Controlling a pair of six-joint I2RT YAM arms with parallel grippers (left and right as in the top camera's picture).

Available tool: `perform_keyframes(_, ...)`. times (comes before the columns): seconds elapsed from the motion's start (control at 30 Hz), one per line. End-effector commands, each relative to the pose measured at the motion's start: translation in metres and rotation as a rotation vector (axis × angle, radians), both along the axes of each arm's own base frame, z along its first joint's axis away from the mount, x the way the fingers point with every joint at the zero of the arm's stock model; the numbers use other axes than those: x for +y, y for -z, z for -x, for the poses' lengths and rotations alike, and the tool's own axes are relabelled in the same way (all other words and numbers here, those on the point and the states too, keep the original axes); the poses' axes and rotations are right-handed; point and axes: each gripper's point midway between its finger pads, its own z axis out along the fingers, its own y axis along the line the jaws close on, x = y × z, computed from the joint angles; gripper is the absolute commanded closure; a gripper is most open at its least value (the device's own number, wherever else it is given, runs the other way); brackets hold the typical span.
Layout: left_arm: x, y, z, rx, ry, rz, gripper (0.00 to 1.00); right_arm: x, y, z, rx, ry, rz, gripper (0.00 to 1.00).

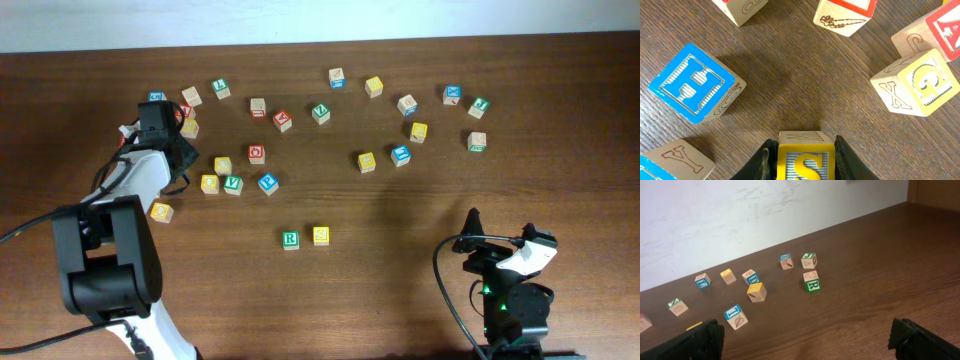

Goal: Spell out RSS

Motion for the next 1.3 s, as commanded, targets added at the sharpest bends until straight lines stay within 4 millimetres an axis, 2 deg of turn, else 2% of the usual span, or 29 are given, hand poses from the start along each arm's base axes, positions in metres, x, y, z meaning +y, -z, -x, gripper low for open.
perform_keyframes(0.0,-0.006,-0.024,-0.008,-0.061,0.022,0.020,0.73,-0.006,0.004,0.002,0.013,0.032,0.013,0.02)
perform_keyframes(0.03,-0.012,-0.037,-0.010,-0.091,0.043,0.052,0.73,-0.006,0.004,0.002,0.013,0.032,0.013,0.02)
perform_keyframes(0.1,-0.038,-0.064,-0.009,-0.141,0.123,0.175,0.75,-0.006,0.004,0.002,0.013,0.032,0.013,0.02)
perform_keyframes(0.13,-0.065,-0.089,-0.008,-0.189,0.265,0.263,0.71,-0.006,0.004,0.002,0.013,0.032,0.013,0.02)
perform_keyframes(0.2,-0.101,-0.117,0.004,-0.225,0.394,0.427,0.74,-0.006,0.004,0.002,0.013,0.032,0.013,0.02)
perform_keyframes(0.27,-0.132,-0.130,0.022,-0.207,0.481,0.571,0.73,-0.006,0.004,0.002,0.013,0.032,0.013,0.01)
perform_keyframes(0.3,-0.145,-0.126,0.032,-0.159,0.497,0.608,0.73,-0.006,0.004,0.002,0.013,0.032,0.013,0.02)
perform_keyframes(0.33,-0.144,-0.115,0.038,-0.109,0.471,0.549,0.70,-0.006,0.004,0.002,0.013,0.032,0.013,0.02)
perform_keyframes(0.4,-0.108,-0.103,0.030,-0.087,0.369,0.301,0.62,-0.006,0.004,0.002,0.013,0.032,0.013,0.02)
perform_keyframes(0.47,-0.078,-0.107,0.017,-0.122,0.294,0.134,0.54,-0.006,0.004,0.002,0.013,0.032,0.013,0.02)
perform_keyframes(0.5,-0.075,-0.110,0.009,-0.155,0.287,0.112,0.53,-0.006,0.004,0.002,0.013,0.032,0.013,0.02)
perform_keyframes(0.53,-0.076,-0.112,-0.002,-0.187,0.319,0.089,0.53,-0.006,0.004,0.002,0.013,0.032,0.013,0.02)
perform_keyframes(0.6,-0.087,-0.103,-0.020,-0.209,0.434,0.011,0.45,-0.006,0.004,0.002,0.013,0.032,0.013,0.02)
perform_keyframes(0.63,-0.087,-0.095,-0.029,-0.211,0.430,-0.037,0.41,-0.006,0.004,0.002,0.013,0.032,0.013,0.02)
perform_keyframes(0.73,-0.096,-0.070,-0.047,-0.227,0.445,-0.050,0.39,-0.006,0.004,0.002,0.013,0.032,0.013,0.02)
perform_keyframes(0.77,-0.099,-0.063,-0.047,-0.215,0.451,-0.047,0.35,-0.006,0.004,0.002,0.013,0.032,0.013,0.02)
perform_keyframes(0.8,-0.103,-0.046,-0.047,-0.186,0.459,-0.043,0.35,-0.006,0.004,0.002,0.013,0.032,0.013,0.02)
perform_keyframes(0.87,-0.096,-0.030,-0.046,-0.151,0.438,-0.069,0.35,-0.006,0.004,0.002,0.013,0.032,0.013,0.02)
perform_keyframes(0.97,-0.098,-0.012,-0.042,-0.111,0.442,-0.060,0.32,-0.006,0.004,0.002,0.013,0.032,0.013,0.02)
perform_keyframes(1.03,-0.097,0.004,-0.039,-0.075,0.443,-0.055,0.36,-0.006,0.004,0.002,0.013,0.032,0.013,0.02)
perform_keyframes(1.07,-0.097,0.007,-0.039,-0.071,0.443,-0.054,0.49,-0.006,0.004,0.002,0.013,0.032,0.013,0.02)
perform_keyframes(1.17,-0.097,0.011,-0.033,-0.042,0.444,-0.050,0.55,-0.006,0.004,0.002,0.013,0.032,0.013,0.01)
perform_keyframes(1.27,-0.097,0.011,-0.032,-0.038,0.444,-0.049,0.72,-0.006,0.004,0.002,0.013,0.032,0.013,0.02)
